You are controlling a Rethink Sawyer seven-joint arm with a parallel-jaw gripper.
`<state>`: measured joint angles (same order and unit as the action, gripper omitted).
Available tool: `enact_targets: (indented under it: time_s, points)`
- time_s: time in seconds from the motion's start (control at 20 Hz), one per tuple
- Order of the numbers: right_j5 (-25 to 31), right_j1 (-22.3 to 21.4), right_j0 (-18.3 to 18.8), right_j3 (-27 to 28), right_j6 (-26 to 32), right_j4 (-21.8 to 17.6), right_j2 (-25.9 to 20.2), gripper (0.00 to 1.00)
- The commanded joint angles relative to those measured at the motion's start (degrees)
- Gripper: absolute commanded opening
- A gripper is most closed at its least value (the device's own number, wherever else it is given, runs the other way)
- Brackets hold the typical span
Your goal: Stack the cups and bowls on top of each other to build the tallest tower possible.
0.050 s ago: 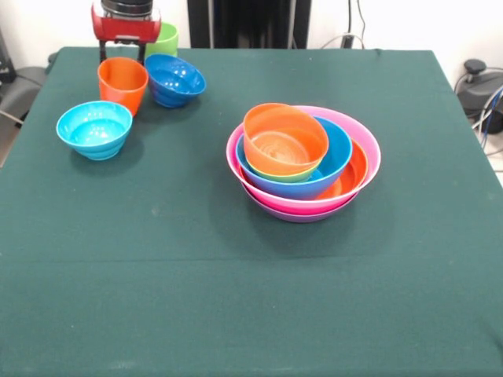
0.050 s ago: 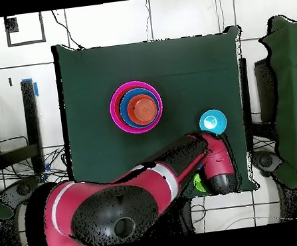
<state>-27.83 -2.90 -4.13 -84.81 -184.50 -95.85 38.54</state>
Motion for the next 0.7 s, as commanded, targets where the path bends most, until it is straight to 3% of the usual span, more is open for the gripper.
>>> enact_targets:
  time_s: [0.05, 0.25, 0.7]
  points:
    - [-6.32, 3.51, -5.09, 6.29, -23.65, -3.3, -3.11, 1.0]
    - [-8.05, 4.41, -7.09, 6.68, -27.86, -3.91, -1.71, 1.0]
    - [-9.14, 5.46, -7.64, 7.28, -29.11, -3.39, -0.58, 1.0]
